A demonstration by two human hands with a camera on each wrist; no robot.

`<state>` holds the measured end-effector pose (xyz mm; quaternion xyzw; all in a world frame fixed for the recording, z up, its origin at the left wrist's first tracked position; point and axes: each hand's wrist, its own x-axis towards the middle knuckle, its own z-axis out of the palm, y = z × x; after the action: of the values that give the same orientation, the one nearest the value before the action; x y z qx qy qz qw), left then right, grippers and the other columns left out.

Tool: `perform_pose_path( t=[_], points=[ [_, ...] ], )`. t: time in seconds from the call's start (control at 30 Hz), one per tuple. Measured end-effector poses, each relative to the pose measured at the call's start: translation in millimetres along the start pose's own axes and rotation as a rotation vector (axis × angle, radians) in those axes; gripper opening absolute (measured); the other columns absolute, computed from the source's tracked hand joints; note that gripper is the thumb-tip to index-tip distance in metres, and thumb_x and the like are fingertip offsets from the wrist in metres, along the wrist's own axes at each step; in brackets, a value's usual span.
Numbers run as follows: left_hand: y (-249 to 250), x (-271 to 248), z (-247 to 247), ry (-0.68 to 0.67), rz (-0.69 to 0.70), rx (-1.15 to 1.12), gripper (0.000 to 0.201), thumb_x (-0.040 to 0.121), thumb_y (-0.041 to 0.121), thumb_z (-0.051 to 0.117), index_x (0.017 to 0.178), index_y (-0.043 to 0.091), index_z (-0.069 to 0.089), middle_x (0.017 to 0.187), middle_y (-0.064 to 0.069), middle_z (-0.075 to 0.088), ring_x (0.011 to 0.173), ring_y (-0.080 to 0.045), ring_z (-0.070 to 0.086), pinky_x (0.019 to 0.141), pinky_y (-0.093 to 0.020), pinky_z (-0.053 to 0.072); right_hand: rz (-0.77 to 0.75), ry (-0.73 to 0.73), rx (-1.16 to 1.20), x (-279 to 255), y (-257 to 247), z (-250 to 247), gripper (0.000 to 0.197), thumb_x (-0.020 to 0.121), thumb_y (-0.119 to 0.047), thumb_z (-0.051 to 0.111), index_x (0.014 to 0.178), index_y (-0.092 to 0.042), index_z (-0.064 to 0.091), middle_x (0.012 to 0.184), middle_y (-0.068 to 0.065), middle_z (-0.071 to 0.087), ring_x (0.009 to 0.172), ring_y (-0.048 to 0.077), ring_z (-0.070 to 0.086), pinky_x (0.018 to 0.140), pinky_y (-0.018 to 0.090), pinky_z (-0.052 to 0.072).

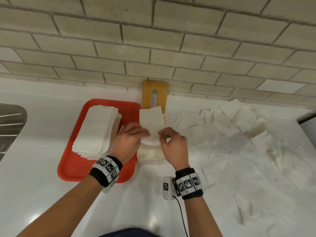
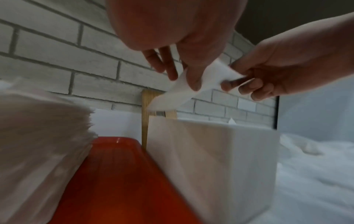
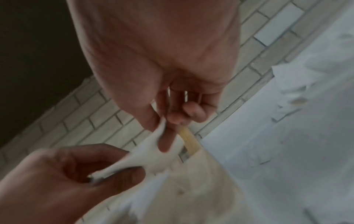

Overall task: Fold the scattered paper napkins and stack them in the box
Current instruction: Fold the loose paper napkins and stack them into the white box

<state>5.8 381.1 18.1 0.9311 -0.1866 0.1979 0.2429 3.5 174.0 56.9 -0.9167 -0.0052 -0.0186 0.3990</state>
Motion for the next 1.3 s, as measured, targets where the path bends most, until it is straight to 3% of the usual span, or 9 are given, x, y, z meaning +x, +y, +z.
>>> perform_pose_path(
  t=[0.1,0.37,0.5,0.73,0.9,1.0,1.07,1.17,1.3],
  points=[
    [3.4,-7.0,8.5,-0.247,-0.035,0.114,0.037,0.080,0.010,0.088,0.105,0.037,0.083,0.115,0.019,0.078,0.120,-0.020,0.064,0.093,-0.044,0.051,0.136,-0.141,-0.323,-8.3,8.4,15.0,0.020,0.103,-0.033,0.055,0.113,-0.031,0.072,0.104,0.004,0.076,0.099,0.031,0.072,0.077,0.036,0.056],
    [8.2,2.5,15.2,-0.649,-0.046,0.208,0.053,0.101,0.010,0.054,0.142,0.041,0.066,0.163,0.015,0.046,0.159,-0.018,0.025,0.126,-0.047,0.018,0.073,-0.215,-0.617,-17.0,-8.9,27.1,0.016,0.104,-0.021,0.056,0.109,-0.013,0.068,0.108,0.011,0.071,0.099,0.032,0.071,0.070,0.033,0.041],
    [9.0,-3.6,11.1,-0.505,-0.096,0.111,0.062,0.090,0.000,0.059,0.145,0.029,0.065,0.168,0.004,0.039,0.160,-0.024,0.026,0.119,-0.052,0.037,-0.011,-0.072,-0.595,-6.5,-25.6,23.4,0.025,0.098,-0.004,0.054,0.120,-0.001,0.065,0.105,0.020,0.068,0.094,0.039,0.069,0.070,0.039,0.049],
    [11.4,-13.7,13.1,-0.490,-0.233,0.091,0.051,0.094,0.009,0.060,0.146,0.008,0.058,0.163,-0.006,0.041,0.149,-0.034,0.039,0.110,-0.058,0.049,0.140,-0.661,-0.655,9.0,-39.5,44.8,0.041,0.109,-0.032,0.049,0.138,-0.004,0.054,0.138,0.016,0.060,0.128,0.034,0.061,0.105,0.041,0.049],
    [12.6,-22.3,11.2,-0.343,-0.246,0.001,0.046,0.097,0.010,0.064,0.142,0.014,0.062,0.157,-0.003,0.049,0.141,-0.031,0.049,0.107,-0.052,0.053,0.219,-0.237,-0.253,15.9,-5.4,-6.0,0.033,0.101,-0.029,0.046,0.128,-0.019,0.064,0.118,0.016,0.069,0.109,0.038,0.069,0.097,0.040,0.057],
    [24.4,-25.5,2.9,-0.169,-0.266,-0.043,0.040,0.096,0.005,0.067,0.135,0.013,0.066,0.146,-0.005,0.060,0.132,-0.030,0.056,0.106,-0.045,0.053,0.177,-0.020,-0.404,55.4,28.1,-47.8,0.023,0.100,-0.023,0.050,0.118,-0.014,0.061,0.112,0.016,0.070,0.106,0.040,0.066,0.090,0.038,0.053],
    [36.2,-28.1,0.5,-0.094,-0.283,-0.095,0.038,0.096,0.002,0.065,0.132,0.013,0.065,0.138,-0.005,0.064,0.126,-0.027,0.057,0.107,-0.041,0.050,0.144,-0.222,-0.436,88.2,51.7,-49.2,0.035,0.098,-0.020,0.062,0.133,-0.015,0.055,0.128,0.014,0.066,0.122,0.039,0.061,0.094,0.040,0.048],
    [57.1,-32.4,2.2,-0.044,-0.274,-0.129,0.034,0.098,0.003,0.063,0.131,0.014,0.065,0.131,-0.001,0.067,0.120,-0.023,0.058,0.103,-0.037,0.050,0.066,-0.583,-0.471,111.1,80.8,-26.4,0.101,0.081,-0.039,0.090,0.162,-0.021,0.032,0.159,0.009,0.049,0.147,0.036,0.046,0.118,0.050,0.042],
    [83.3,-41.6,9.3,0.015,-0.257,-0.150,0.029,0.098,0.001,0.066,0.123,0.015,0.070,0.121,0.003,0.069,0.114,-0.020,0.059,0.100,-0.028,0.048,-0.012,-0.686,-0.654,104.5,103.5,-5.1,0.125,0.063,-0.059,0.096,0.163,-0.023,0.029,0.154,0.012,0.050,0.146,0.041,0.033,0.120,0.056,0.034]
  ],
)
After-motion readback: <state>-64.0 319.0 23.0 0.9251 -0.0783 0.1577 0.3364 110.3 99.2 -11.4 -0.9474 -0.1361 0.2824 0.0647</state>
